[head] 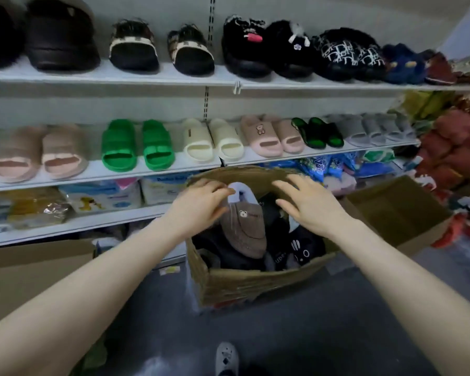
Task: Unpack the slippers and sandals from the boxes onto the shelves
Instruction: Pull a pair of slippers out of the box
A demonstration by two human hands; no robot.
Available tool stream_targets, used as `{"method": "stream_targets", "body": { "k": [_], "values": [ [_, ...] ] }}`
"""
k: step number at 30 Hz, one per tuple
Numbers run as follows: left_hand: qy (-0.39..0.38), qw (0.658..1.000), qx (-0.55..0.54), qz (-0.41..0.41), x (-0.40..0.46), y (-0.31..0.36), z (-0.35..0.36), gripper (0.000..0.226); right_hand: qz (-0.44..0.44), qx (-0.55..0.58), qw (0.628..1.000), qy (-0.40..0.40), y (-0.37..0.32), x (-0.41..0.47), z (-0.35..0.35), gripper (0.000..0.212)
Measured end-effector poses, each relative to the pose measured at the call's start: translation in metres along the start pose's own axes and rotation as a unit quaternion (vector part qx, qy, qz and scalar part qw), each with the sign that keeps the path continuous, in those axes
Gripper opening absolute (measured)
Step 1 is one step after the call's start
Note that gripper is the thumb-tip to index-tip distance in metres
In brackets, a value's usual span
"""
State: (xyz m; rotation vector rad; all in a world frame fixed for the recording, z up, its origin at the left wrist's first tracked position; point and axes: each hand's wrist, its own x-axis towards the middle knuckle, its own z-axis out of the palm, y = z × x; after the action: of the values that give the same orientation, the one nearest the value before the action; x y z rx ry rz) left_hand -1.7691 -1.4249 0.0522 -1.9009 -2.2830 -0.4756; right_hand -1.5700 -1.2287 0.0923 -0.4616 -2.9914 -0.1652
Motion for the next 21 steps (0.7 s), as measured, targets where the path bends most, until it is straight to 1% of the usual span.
{"method": "stream_targets", "body": {
  "k": [2, 5, 8, 9, 11, 12, 14, 17, 18, 19, 21],
  "values": [
    [-0.026, 0.999, -0.012, -0.033, 0.012, 0.012, 0.033, 0.045, 0.002, 0.013, 1.0, -0.023, 0.028, -0.005, 0.023, 0.046],
    [-0.067, 0.993, -0.046, -0.086, 0.021, 0.021, 0.077, 0.046, 0.033, 0.062, 0.995, -0.065, 0.054, -0.007, 0.055, 0.048],
    [-0.106, 0.985, -0.056, -0.12, 0.02, 0.018, 0.109, 0.048, 0.017, 0.122, 0.989, -0.082, 0.066, 0.002, 0.094, 0.047],
    [-0.119, 0.982, -0.058, -0.133, 0.02, 0.016, 0.117, 0.049, 0.023, 0.135, 0.985, -0.107, 0.066, 0.01, 0.106, 0.047],
    [-0.137, 0.977, -0.055, -0.154, 0.019, 0.01, 0.127, 0.05, 0.036, 0.144, 0.972, -0.181, 0.062, 0.028, 0.128, 0.05],
    [-0.142, 0.975, -0.053, -0.163, 0.018, 0.006, 0.131, 0.05, 0.036, 0.155, 0.967, -0.197, 0.058, 0.039, 0.14, 0.051],
    [-0.149, 0.972, -0.046, -0.178, 0.019, -0.005, 0.136, 0.052, 0.029, 0.207, 0.956, -0.205, 0.05, 0.059, 0.161, 0.055],
    [-0.152, 0.969, -0.032, -0.193, 0.025, -0.03, 0.141, 0.057, 0.037, 0.287, 0.923, -0.252, 0.043, 0.083, 0.185, 0.063],
    [-0.162, 0.965, -0.028, -0.205, 0.029, -0.04, 0.144, 0.06, 0.04, 0.297, 0.919, -0.257, 0.044, 0.088, 0.19, 0.061],
    [-0.177, 0.96, -0.023, -0.218, 0.033, -0.049, 0.147, 0.064, 0.041, 0.296, 0.921, -0.251, 0.047, 0.092, 0.194, 0.052],
    [-0.208, 0.947, -0.016, -0.245, 0.044, -0.067, 0.157, 0.069, 0.051, 0.28, 0.935, -0.211, 0.059, 0.095, 0.198, 0.029]
  ]
}}
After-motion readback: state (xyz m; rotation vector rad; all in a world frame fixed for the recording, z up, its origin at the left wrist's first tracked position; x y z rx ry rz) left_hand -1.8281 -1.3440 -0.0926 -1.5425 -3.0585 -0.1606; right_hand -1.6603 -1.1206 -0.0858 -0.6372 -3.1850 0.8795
